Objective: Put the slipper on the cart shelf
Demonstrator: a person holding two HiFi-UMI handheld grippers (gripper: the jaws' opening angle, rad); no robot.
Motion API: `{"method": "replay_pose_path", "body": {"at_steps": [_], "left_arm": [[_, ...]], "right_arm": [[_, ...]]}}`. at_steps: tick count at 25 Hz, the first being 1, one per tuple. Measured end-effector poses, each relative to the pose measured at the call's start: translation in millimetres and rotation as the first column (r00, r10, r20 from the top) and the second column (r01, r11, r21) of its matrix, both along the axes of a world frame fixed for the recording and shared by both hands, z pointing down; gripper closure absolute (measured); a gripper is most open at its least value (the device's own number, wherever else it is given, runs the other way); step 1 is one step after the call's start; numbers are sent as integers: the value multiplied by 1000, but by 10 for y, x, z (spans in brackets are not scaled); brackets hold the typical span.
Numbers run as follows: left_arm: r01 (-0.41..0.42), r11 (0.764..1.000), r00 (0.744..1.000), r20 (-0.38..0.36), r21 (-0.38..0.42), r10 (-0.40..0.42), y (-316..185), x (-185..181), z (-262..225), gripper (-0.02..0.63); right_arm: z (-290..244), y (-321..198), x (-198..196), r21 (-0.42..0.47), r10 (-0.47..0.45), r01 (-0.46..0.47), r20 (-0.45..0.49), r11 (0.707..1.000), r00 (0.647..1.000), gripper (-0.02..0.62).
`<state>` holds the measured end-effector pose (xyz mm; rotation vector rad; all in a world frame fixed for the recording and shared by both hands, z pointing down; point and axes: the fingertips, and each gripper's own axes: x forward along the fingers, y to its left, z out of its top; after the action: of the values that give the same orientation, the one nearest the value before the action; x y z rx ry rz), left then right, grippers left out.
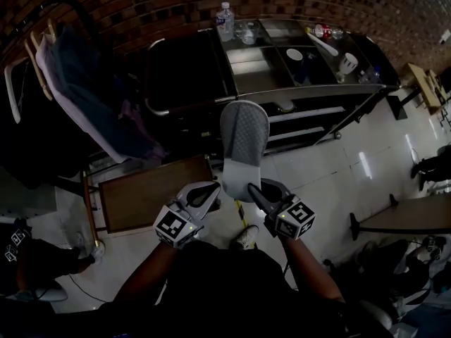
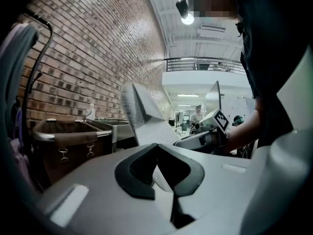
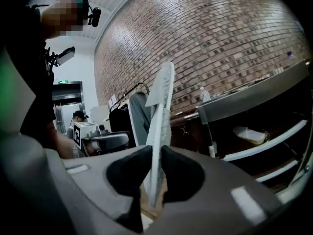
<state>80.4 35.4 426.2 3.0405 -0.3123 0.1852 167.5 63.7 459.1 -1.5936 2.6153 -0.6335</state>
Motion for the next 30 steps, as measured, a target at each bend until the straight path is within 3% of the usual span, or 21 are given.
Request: {"method": "replay_pose_path", "body": {"at_steps": [7, 15, 21, 26, 30], "left_arm": [[-12, 1000, 999, 40, -2, 12, 146, 584, 69, 603], [-70, 997, 997, 18, 28, 70, -40, 690, 321, 603], [-100, 995, 995, -9, -18, 100, -206, 711, 334, 603], [-137, 990, 990, 16, 10, 137, -280, 804, 536, 603], [-140, 990, 990, 17, -11, 141, -277, 924, 570, 603]], "right_arm": [[404, 194, 541, -101, -25, 27, 20, 995, 1000, 534], [1045, 259, 618, -270, 18, -11, 24, 963, 1000, 534], [1305, 186, 642, -382, 59, -45, 24, 923, 998, 533], [1446, 139, 731, -436, 108, -68, 67, 897, 992, 534], [1565, 66, 884, -480, 152, -75, 122, 874, 981, 534]]}}
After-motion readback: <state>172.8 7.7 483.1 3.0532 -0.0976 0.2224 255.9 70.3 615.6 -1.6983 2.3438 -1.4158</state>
